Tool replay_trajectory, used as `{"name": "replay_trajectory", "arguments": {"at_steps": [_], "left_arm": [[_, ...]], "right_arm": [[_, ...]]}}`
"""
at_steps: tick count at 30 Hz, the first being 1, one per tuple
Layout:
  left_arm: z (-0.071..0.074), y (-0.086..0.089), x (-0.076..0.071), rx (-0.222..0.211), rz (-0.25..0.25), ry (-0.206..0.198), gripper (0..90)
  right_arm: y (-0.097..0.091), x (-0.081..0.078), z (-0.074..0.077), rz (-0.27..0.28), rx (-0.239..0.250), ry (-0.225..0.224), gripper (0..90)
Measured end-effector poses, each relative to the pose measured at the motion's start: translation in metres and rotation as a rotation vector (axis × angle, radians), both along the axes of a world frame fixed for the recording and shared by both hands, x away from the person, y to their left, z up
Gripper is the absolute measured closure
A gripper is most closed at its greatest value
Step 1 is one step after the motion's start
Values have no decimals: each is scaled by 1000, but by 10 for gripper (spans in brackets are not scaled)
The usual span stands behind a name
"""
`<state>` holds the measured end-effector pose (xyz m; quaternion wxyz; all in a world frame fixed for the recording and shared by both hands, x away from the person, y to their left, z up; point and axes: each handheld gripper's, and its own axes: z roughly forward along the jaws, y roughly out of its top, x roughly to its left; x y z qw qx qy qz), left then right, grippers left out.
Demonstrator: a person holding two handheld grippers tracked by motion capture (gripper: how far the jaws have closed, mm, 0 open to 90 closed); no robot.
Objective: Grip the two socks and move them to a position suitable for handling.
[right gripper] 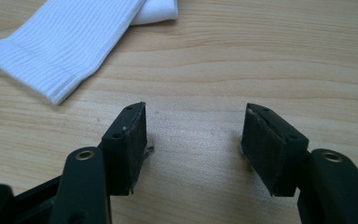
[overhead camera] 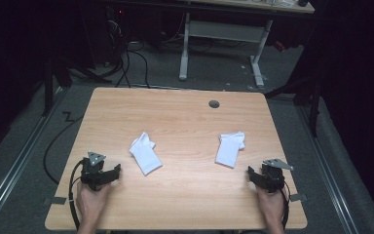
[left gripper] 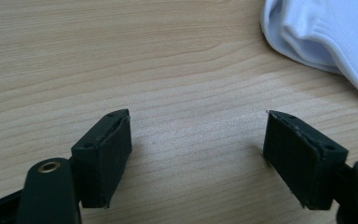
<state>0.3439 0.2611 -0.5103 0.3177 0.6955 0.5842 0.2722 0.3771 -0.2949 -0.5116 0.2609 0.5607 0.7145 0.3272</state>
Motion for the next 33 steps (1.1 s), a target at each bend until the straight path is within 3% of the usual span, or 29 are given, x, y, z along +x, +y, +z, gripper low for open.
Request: {"name": "replay_trajectory", "arguments": {"at_steps": [21, 25, 33], "left_arm": [[1, -1, 0, -1, 13, 5, 248], [2, 0, 1, -34, 39, 6, 256], [7, -1, 2, -68, 14, -9, 276]], "right_arm": [[-1, 0, 0, 6, 7, 3, 387], [-2, 0, 0, 12, 15, 4, 377], [-1, -1, 0, 19, 10, 4, 379]]}}
